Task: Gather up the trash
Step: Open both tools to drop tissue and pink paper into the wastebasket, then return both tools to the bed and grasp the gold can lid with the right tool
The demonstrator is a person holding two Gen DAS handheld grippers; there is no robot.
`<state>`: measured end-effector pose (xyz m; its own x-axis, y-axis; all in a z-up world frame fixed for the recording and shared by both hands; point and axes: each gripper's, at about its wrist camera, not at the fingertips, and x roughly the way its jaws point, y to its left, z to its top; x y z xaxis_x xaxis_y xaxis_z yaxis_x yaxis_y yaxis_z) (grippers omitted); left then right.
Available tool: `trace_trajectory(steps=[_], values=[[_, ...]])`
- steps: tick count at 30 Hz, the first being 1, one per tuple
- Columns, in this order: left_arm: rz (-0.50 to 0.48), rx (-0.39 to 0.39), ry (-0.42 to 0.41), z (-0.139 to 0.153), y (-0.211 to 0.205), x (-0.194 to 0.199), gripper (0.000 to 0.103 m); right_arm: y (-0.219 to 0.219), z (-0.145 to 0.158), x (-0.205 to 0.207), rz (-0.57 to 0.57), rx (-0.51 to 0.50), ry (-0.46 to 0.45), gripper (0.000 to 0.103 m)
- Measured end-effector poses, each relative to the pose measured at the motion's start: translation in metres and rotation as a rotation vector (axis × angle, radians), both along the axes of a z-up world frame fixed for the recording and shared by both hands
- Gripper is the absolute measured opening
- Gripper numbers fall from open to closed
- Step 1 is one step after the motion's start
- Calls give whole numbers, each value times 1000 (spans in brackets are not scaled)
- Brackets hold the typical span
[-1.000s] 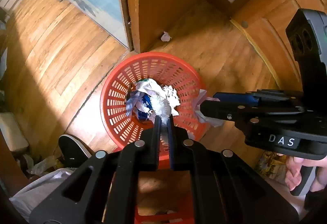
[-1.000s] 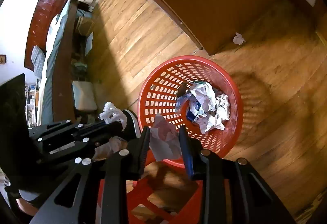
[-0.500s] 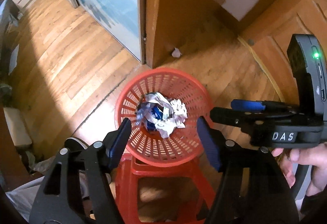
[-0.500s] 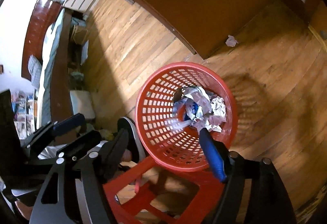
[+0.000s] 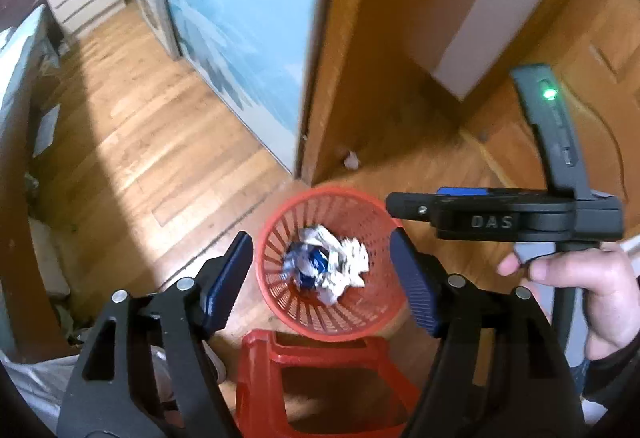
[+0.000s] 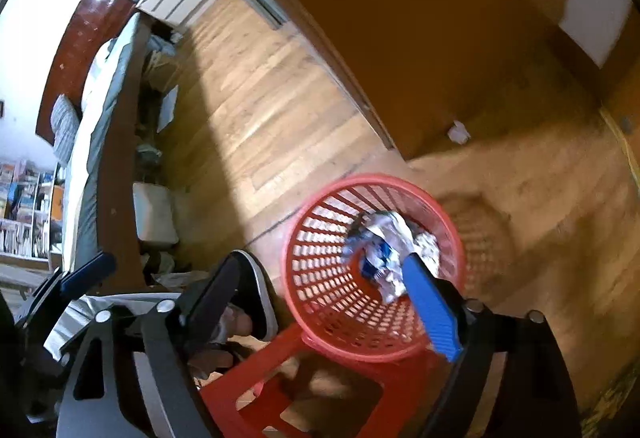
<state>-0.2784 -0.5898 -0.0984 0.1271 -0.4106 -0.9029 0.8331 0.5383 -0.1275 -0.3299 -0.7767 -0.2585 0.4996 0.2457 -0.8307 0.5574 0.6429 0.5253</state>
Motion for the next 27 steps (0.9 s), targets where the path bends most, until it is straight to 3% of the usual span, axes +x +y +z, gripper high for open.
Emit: trace_trajectory(steps=[4,6,12,18,23,27], values=[[56,-34,5,19,18,15,73,19,24,25,51,-37,-29,97],[99,-51,3,28,31,28,79,30,33,37,75,-62,-25,96],[259,-151,-10,64,98,94,80,81,65,89,196,-142,-40,96],[591,-229,-122,95,238,207,85,172,111,185,433,-270,-165,96],[929,-236,-153,69,392,287,85,266,167,307,633,-320,-333,96],[1155,-205,-165,41,499,334,85,364,210,398,822,-435,-482,96]])
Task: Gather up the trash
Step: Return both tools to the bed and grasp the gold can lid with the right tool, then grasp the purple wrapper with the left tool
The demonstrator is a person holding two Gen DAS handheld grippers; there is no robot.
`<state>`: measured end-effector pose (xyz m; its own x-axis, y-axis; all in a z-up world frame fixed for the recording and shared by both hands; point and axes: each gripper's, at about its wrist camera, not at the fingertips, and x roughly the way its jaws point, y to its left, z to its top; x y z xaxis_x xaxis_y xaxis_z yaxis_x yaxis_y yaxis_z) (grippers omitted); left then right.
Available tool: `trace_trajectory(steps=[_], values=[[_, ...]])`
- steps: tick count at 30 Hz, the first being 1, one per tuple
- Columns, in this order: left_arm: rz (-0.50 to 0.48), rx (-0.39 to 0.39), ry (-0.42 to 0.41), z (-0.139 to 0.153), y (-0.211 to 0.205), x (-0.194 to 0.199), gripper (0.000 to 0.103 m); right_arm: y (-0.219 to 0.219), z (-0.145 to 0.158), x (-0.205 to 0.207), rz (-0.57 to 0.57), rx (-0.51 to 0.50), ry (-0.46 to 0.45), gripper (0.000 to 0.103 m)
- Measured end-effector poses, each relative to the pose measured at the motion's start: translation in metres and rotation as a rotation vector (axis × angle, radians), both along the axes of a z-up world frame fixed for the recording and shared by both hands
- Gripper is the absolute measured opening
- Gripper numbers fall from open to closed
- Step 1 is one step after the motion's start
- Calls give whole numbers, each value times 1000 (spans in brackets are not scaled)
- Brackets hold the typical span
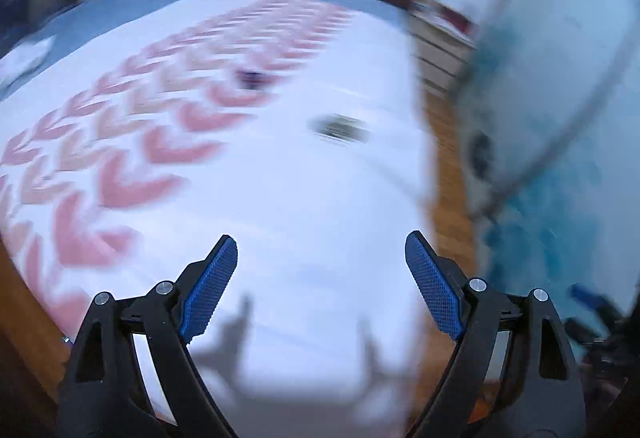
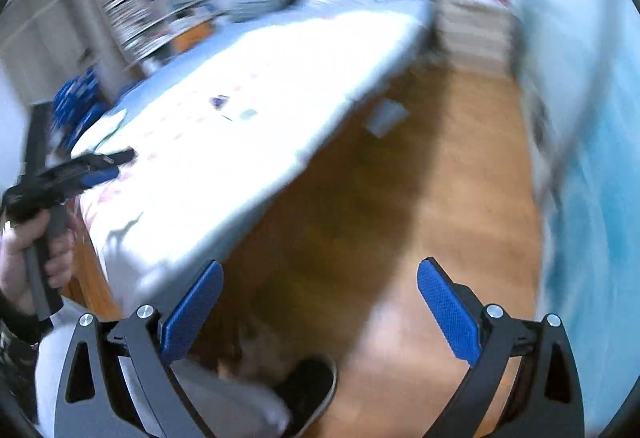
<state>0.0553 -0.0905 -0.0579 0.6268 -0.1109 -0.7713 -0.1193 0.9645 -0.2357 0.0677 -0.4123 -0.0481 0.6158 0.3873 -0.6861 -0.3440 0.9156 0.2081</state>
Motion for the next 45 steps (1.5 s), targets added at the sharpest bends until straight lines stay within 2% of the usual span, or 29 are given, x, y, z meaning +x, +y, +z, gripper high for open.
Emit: trace_trajectory(steps=[1,3,5,7,12,14,15,17,19,23,26,29,30,33,41,43,45], values=[[64,-19,38,-5,23,17,85,33,10,24,57,-54,-49,96],[108,-109,5,-4,56,42,85,80,22,57,137,-127,-116,96],[139,-94,-18,-5,73,63,85,129,29,92,208,-175,-173,96],[125,-52,-35,-8,86,84,85,172,29,123,265,-216,-203,94],[78,-52,-8,-31,97,133,85,245,8,184,338,-287,-184,84],[74,-68,8,-41,95,139,85,256,-1,192,322,-298,-181,81],[75,-77,17,-45,97,141,85,261,-6,193,312,-296,-175,74],[79,-103,28,-52,102,149,85,271,-19,208,297,-262,-128,62],[74,-127,27,-58,104,157,85,276,-33,223,298,-244,-63,14],[57,-172,40,-65,107,176,85,272,-41,236,270,-159,-4,12],[40,-172,9,-61,105,192,85,257,-37,233,280,-48,24,10],[26,-212,-16,-63,103,208,85,244,-30,225,286,37,40,8],[44,-223,-11,-67,104,215,85,236,-25,217,286,85,46,8],[115,-271,30,-81,106,234,85,222,-18,203,286,144,63,8],[122,-197,6,-83,93,267,85,197,-10,161,318,164,64,7],[130,-188,4,-83,93,266,80,191,-10,152,319,167,67,7],[133,-206,12,-84,98,265,33,188,-10,148,321,165,58,7]])
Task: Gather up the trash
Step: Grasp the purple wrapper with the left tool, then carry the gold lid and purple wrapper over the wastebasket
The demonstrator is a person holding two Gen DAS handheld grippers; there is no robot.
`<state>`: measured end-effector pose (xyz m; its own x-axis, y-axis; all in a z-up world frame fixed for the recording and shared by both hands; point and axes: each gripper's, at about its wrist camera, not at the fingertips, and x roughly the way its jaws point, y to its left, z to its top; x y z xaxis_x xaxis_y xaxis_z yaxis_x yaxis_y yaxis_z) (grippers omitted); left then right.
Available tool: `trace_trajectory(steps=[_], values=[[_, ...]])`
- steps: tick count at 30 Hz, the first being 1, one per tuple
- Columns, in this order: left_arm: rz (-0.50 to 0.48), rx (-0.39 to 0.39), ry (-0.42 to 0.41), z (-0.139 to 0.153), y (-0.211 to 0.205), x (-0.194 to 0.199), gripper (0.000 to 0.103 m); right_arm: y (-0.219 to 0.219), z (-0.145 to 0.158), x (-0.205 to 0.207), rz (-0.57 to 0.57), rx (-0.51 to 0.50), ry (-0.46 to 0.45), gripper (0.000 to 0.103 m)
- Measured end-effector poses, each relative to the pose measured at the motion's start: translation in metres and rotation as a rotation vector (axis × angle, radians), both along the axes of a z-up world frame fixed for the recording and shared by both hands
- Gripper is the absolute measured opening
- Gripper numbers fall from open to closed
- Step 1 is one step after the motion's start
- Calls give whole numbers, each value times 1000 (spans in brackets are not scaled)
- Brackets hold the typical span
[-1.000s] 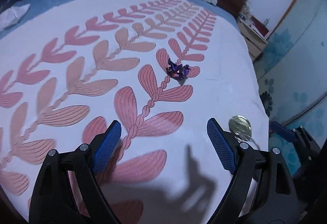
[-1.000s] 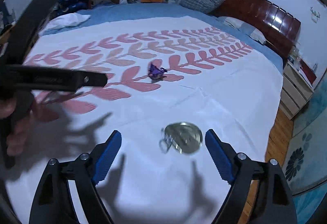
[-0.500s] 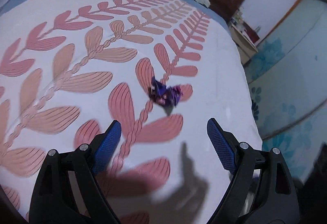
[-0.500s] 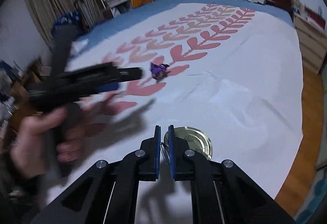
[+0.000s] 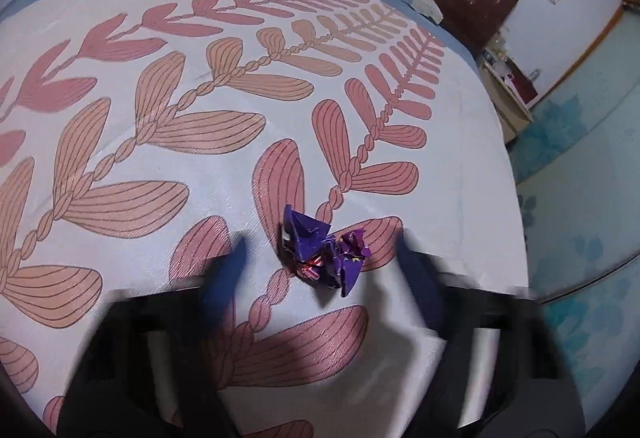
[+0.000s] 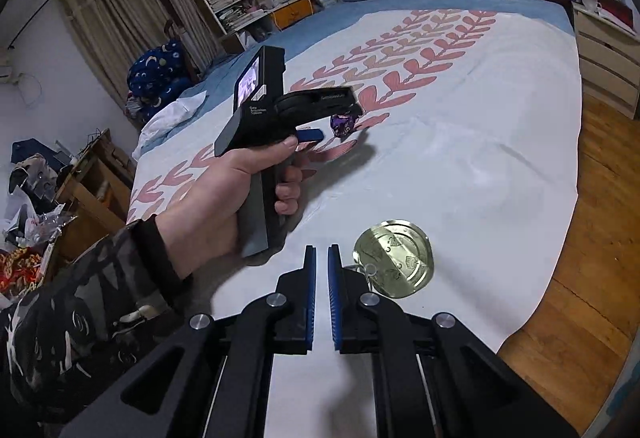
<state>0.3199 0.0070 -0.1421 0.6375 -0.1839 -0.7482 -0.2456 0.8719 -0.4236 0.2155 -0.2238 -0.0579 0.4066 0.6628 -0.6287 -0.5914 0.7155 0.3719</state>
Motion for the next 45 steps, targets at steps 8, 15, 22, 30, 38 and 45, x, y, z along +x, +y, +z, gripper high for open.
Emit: trace_trajectory(steps=[8,15,22,30,38,45], values=[[22,-37,-25,7,20,-28,22,11,-4,-10,-6,-191,-129,9],[42,-56,-40,27,28,-64,22,22,0,-26,9,-291,-293,78],[15,-36,-64,49,25,-86,22,32,-37,17,-13,-333,-103,22],[2,-10,-66,76,21,-128,22,8,-17,28,-37,-113,41,9],[-53,65,-153,134,-17,-229,22,-7,53,-7,-17,58,37,9],[-183,87,-201,175,-100,-334,22,-92,127,-115,-8,125,-84,9]])
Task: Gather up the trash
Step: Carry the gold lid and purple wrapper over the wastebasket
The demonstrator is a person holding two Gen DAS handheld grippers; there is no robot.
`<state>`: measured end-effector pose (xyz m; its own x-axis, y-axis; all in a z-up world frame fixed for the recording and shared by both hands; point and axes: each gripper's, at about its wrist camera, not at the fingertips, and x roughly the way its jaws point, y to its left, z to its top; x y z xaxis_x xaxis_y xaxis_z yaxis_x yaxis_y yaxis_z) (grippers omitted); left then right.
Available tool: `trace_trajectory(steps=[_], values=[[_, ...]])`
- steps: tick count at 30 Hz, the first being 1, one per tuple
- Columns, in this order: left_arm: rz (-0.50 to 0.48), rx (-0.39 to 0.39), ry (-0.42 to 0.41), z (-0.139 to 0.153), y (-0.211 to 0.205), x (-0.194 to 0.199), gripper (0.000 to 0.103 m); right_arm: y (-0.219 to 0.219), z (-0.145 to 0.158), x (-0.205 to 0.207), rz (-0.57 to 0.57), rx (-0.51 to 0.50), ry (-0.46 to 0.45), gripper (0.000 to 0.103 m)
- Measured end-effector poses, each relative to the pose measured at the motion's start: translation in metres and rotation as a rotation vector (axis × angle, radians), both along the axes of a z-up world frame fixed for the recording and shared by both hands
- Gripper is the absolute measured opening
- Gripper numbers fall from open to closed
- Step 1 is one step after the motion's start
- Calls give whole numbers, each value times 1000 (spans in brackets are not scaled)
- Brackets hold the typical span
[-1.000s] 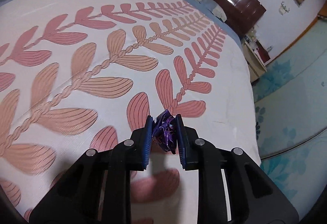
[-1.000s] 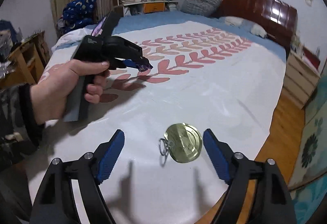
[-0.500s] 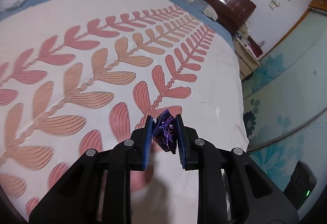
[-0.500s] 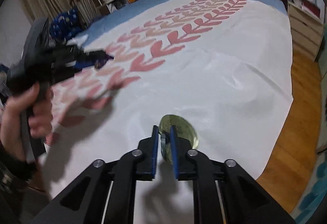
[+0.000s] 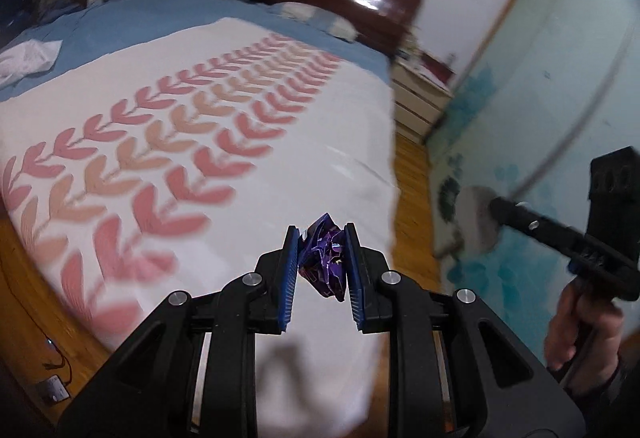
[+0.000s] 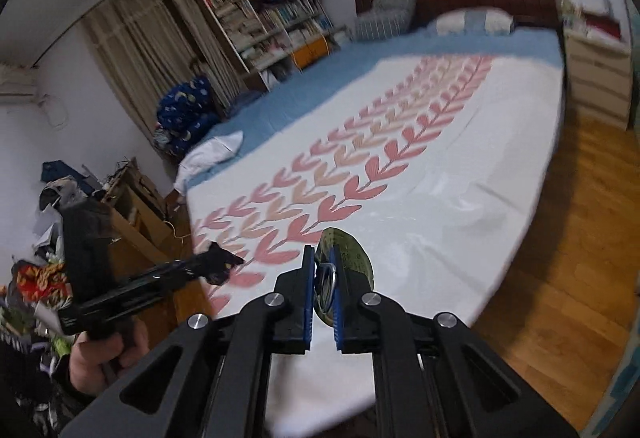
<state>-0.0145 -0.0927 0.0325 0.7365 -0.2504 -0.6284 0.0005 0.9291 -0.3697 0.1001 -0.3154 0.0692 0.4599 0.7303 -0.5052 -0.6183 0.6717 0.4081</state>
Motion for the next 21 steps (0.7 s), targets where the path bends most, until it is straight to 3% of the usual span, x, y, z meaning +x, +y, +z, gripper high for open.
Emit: trace_trajectory(steps=[5,11,14,17,18,21], values=[[-177,12,-39,25,-87,-48,22,-117,16,-113,-104,-48,-65,9],[-535,31,-18,26,-243,-97,22,-267,-24,-232,-365,-113,44,9],[-730,61,60,-2,-328,-126,23,-335,-71,-282,-508,-79,178,9],[-928,142,172,-55,-417,-161,23,-387,-133,-330,-636,-49,322,9],[-963,172,200,-71,-434,-167,23,-398,-154,-342,-669,-37,366,9],[-1052,251,386,-138,-484,-181,23,-428,-236,-378,-767,1,523,9]])
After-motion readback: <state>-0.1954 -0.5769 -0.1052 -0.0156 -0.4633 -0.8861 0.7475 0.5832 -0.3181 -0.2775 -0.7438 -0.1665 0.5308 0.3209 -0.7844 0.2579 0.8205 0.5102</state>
